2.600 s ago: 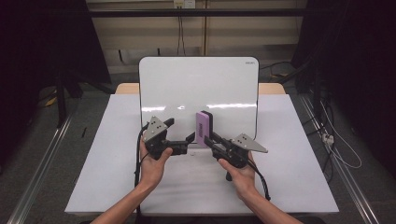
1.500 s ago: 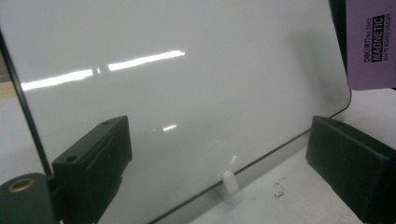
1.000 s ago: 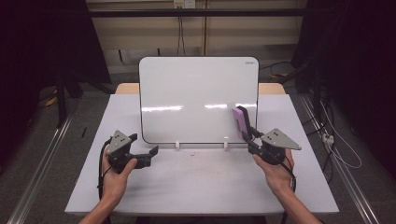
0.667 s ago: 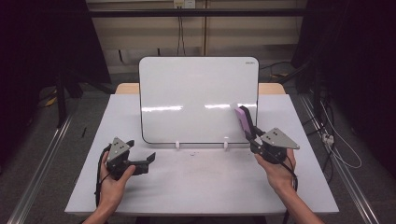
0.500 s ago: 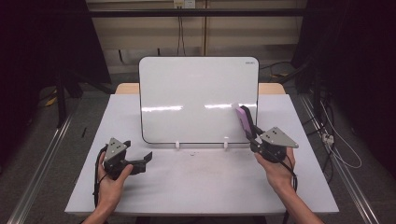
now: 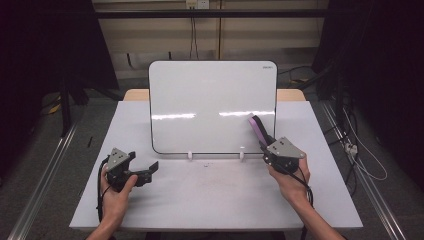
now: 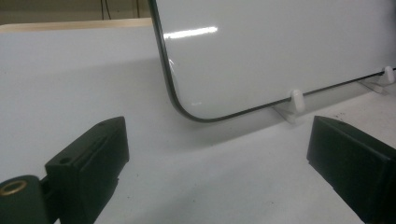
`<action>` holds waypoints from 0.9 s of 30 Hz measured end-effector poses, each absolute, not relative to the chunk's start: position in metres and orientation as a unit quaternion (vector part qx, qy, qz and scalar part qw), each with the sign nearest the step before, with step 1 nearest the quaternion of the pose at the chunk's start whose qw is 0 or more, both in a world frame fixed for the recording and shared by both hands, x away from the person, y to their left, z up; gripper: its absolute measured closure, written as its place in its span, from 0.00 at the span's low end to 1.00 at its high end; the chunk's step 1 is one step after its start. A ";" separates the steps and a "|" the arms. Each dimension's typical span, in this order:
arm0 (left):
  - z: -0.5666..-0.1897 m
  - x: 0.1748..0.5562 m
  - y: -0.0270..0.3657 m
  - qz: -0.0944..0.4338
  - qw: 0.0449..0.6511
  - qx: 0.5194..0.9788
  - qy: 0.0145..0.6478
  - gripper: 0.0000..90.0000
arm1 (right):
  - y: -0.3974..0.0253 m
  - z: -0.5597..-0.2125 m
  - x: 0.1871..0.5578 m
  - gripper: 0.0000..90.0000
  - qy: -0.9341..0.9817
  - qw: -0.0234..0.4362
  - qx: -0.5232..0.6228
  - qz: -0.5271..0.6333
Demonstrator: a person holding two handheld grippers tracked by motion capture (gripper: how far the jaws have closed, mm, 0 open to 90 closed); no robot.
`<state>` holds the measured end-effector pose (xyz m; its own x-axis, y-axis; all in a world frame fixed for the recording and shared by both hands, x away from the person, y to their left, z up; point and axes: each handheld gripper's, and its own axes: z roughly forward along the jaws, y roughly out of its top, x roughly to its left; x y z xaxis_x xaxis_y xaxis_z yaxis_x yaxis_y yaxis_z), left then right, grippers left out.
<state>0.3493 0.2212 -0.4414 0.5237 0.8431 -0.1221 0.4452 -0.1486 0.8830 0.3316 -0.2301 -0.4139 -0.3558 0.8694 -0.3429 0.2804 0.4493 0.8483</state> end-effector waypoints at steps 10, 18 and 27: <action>-0.444 0.349 0.219 0.212 0.473 0.736 0.435 0.06 | -0.220 -0.423 0.333 0.74 0.760 0.428 0.369 0.322; -0.444 0.348 0.217 0.210 0.473 0.738 0.433 0.06 | -0.223 -0.424 0.336 0.73 0.754 0.418 0.381 0.335; -0.444 0.346 0.214 0.209 0.477 0.740 0.427 0.06 | -0.230 -0.426 0.341 0.62 0.740 0.387 0.411 0.365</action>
